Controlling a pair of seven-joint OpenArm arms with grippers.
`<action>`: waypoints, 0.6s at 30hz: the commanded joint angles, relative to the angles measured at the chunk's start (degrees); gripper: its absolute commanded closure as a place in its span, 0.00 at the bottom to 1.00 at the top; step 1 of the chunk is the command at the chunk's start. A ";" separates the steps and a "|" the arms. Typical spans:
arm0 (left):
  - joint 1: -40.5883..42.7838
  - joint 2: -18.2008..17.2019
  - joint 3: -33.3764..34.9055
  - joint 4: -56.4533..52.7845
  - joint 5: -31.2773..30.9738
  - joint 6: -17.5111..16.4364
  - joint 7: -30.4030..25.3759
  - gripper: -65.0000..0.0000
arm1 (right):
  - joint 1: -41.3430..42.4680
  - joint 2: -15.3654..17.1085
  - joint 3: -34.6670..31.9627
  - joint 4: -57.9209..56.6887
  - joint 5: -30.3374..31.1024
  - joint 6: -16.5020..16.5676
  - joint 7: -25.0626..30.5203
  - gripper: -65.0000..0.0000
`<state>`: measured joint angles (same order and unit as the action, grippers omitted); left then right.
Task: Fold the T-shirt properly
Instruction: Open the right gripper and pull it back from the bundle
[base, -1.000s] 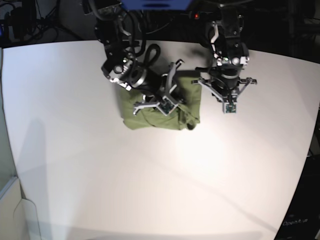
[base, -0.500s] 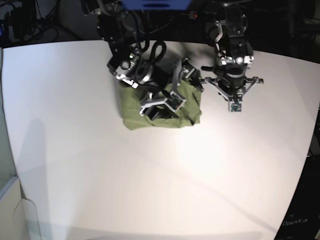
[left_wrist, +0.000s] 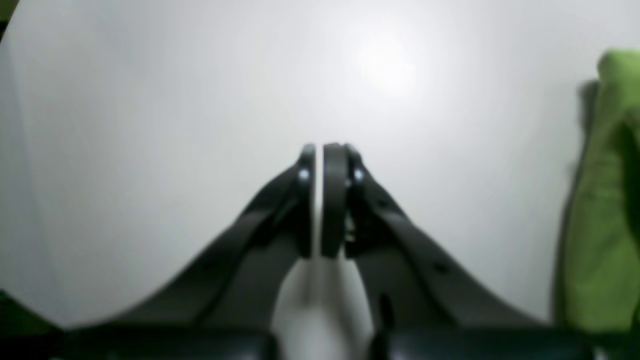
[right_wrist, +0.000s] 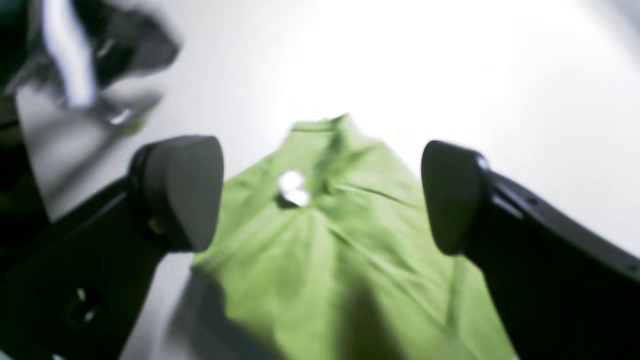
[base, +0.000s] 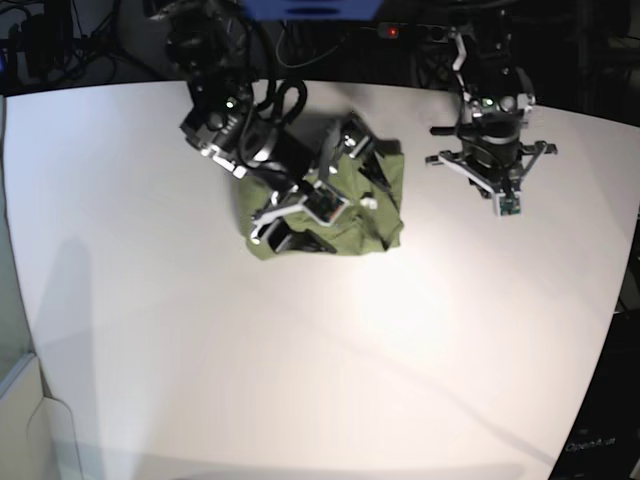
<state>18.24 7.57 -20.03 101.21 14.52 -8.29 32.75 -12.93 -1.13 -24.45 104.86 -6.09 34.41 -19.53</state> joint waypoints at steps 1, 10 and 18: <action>0.44 -0.14 0.30 1.08 0.03 0.25 -0.97 0.97 | 0.23 -0.50 0.75 1.47 0.77 0.36 1.20 0.07; 8.09 0.91 4.43 0.99 0.03 -6.52 -0.71 0.97 | 0.84 2.58 13.33 2.26 0.77 0.71 1.29 0.24; 12.31 1.43 11.20 1.87 0.11 -10.12 -0.88 0.97 | 2.07 6.18 15.35 1.82 0.77 0.71 0.94 0.76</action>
<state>29.74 8.73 -9.06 102.48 14.72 -18.04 31.14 -11.03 4.93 -8.91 105.71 -6.44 34.87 -20.43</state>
